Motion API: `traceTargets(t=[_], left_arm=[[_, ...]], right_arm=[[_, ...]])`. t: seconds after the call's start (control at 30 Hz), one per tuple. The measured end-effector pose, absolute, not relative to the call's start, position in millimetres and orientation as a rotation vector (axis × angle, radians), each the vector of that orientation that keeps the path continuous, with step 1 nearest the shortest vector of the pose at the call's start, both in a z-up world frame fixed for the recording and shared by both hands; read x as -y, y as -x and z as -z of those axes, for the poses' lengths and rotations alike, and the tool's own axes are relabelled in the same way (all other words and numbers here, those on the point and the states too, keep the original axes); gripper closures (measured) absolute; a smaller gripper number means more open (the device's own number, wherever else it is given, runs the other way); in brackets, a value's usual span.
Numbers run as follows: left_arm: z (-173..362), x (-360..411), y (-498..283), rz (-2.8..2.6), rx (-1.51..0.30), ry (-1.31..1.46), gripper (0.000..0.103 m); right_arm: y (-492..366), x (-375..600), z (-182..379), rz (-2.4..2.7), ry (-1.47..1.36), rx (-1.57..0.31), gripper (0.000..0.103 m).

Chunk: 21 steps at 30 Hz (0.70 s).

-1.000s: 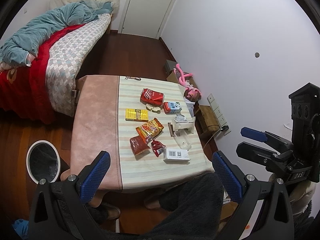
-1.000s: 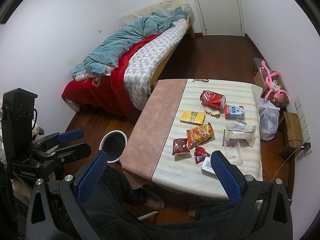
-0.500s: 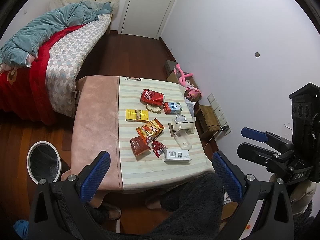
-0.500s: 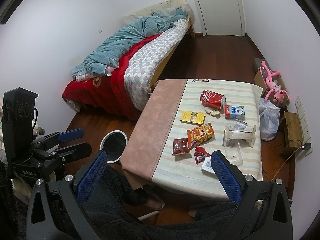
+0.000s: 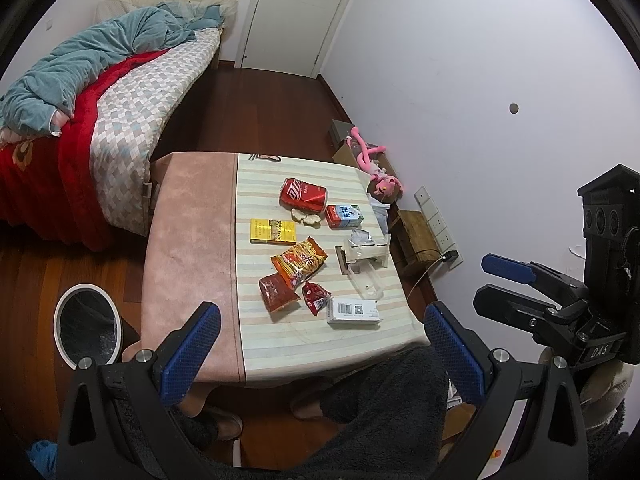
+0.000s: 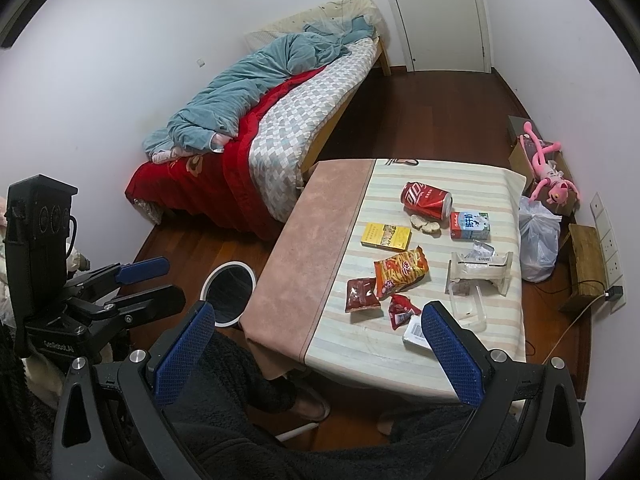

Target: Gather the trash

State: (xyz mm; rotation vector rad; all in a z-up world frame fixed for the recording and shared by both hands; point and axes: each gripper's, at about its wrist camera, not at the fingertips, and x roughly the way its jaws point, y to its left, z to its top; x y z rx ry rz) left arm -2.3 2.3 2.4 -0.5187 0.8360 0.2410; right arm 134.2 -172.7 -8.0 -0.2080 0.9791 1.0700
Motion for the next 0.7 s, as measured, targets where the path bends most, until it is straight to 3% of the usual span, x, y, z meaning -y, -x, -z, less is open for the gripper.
traceTargets(t=[0.7], left_arm=[[-3.5,-0.8,0.5,-0.238,-0.84,0.516,0.0]], right_arm=[[-135.1,169.2,10.4,-1.074,0.203,-0.982,0.0]])
